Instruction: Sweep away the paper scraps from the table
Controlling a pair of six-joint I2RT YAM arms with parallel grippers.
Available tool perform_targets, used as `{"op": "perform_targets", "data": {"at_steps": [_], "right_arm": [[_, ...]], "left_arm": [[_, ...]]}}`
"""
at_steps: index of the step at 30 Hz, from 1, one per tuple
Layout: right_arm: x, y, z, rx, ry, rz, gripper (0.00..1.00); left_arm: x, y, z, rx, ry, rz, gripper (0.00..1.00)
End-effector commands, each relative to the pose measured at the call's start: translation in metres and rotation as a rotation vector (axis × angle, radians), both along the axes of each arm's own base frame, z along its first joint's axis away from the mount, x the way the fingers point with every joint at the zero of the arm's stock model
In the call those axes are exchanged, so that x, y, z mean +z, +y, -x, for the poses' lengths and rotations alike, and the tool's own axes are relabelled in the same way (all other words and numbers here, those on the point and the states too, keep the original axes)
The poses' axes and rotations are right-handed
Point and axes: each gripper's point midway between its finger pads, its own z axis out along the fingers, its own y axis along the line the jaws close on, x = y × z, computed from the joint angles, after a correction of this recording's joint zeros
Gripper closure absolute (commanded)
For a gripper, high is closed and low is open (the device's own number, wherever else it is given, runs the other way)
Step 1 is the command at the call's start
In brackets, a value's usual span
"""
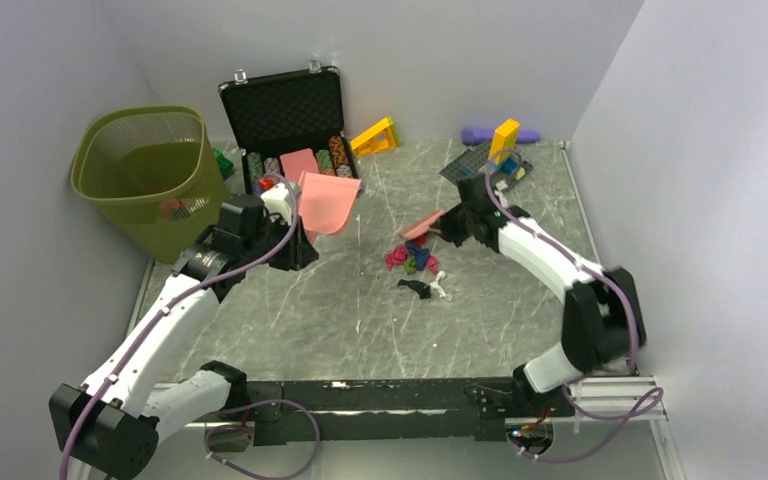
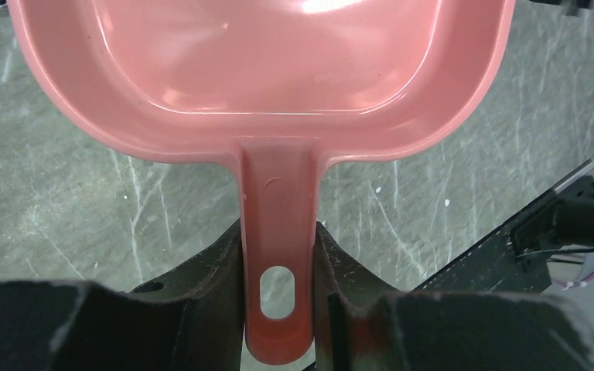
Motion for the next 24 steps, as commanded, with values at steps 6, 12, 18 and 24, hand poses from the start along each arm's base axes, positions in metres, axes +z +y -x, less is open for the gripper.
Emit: {"op": "perform_targets", "data": {"at_steps": [6, 12, 18, 24], "right_arm": [[0.059, -0.041, 0.059, 0.005, -0.132, 0.013, 1.0], [0.114, -0.067, 0.048, 0.217, -0.297, 0.319, 1.0], [0.115, -0.126, 0.035, 0.355, -0.159, 0.804, 1.0], [0.092, -0.152, 0.019, 0.578, 0.07, 1.08, 1.0]], "left_arm": [[0.001, -0.016, 0.002, -0.069, -0.05, -0.162, 1.0], [-0.004, -0.035, 0.03, -0.159, -0.045, -0.305, 1.0], [-0.016, -0.035, 0.06, -0.194, 0.089, -0.395, 1.0], [-0.045, -0.027, 0.091, -0.255, 0.251, -0.544, 1.0]]}}
